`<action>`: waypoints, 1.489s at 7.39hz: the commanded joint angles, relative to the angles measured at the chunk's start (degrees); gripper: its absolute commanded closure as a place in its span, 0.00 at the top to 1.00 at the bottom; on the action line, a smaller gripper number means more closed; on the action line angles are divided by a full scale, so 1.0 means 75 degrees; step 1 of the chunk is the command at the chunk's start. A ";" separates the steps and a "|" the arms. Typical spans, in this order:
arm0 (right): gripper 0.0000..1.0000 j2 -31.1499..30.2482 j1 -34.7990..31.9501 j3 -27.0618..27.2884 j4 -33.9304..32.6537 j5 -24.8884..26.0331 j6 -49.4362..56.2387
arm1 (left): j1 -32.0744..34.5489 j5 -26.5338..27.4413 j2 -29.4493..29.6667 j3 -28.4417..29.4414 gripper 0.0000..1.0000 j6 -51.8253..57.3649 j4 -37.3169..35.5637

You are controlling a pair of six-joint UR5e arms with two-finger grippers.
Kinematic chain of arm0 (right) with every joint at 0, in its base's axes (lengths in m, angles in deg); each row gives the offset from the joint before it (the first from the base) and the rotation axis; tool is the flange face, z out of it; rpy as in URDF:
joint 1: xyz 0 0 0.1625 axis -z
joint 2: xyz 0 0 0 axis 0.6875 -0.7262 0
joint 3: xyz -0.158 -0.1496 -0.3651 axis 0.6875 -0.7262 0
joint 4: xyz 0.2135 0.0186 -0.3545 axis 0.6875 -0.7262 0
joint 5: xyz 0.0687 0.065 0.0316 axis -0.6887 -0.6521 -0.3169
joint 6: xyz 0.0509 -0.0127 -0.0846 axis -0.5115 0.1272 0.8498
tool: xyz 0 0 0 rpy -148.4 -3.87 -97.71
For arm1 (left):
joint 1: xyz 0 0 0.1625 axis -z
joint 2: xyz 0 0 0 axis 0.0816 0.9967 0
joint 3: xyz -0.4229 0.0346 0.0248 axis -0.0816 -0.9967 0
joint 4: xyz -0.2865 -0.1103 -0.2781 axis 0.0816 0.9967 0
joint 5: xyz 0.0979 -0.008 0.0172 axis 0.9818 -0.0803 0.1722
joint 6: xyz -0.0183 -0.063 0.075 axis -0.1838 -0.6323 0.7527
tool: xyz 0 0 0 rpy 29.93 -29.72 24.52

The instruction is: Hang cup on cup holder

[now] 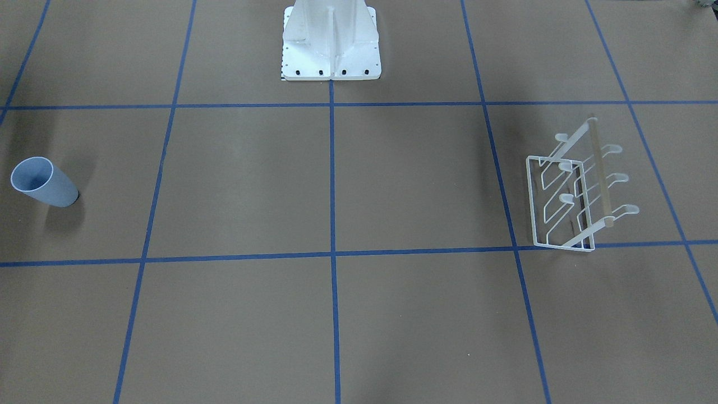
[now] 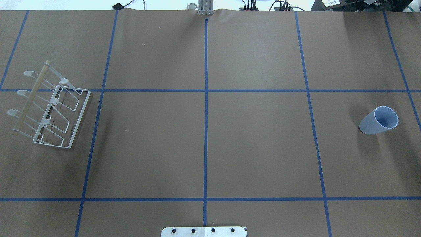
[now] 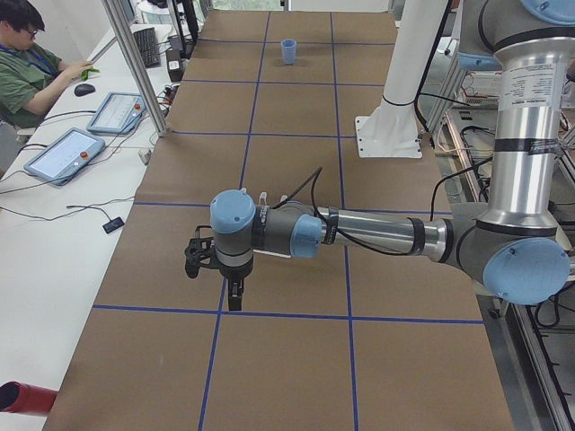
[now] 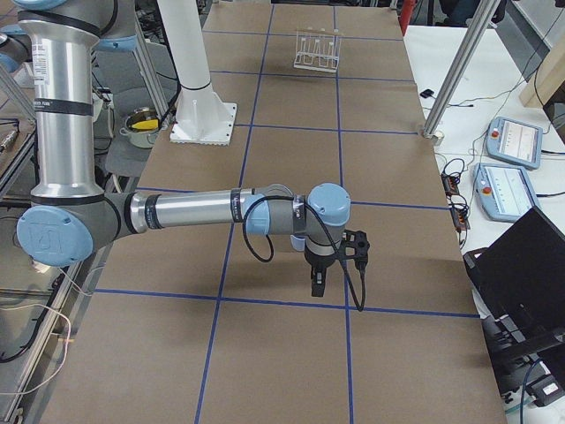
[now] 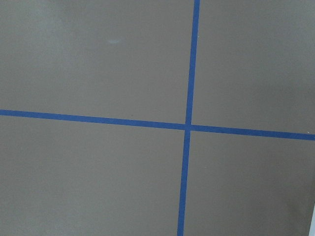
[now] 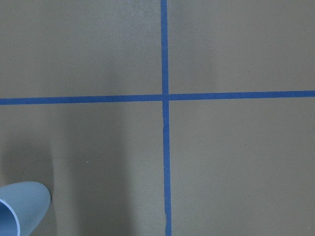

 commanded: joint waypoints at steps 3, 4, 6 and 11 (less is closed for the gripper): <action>1.00 -0.0010 0.0000 0.0038 0.0001 0.0029 0.0000 | 0.0000 0.0000 0.0015 -0.0004 0.99 -0.0014 0.0000; 1.00 0.0002 0.0000 0.0049 0.0012 0.0029 0.0000 | 0.0000 -0.0012 0.0015 0.0008 0.99 -0.0014 0.0000; 1.00 0.0025 -0.0012 0.0073 0.0012 0.0029 0.0000 | 0.0000 -0.0023 0.0074 -0.0038 0.99 -0.0025 -0.0024; 1.00 0.0423 0.0418 0.0224 0.0083 0.0029 0.0106 | -0.0465 -0.0094 0.0167 -0.0401 0.99 -0.0118 0.0419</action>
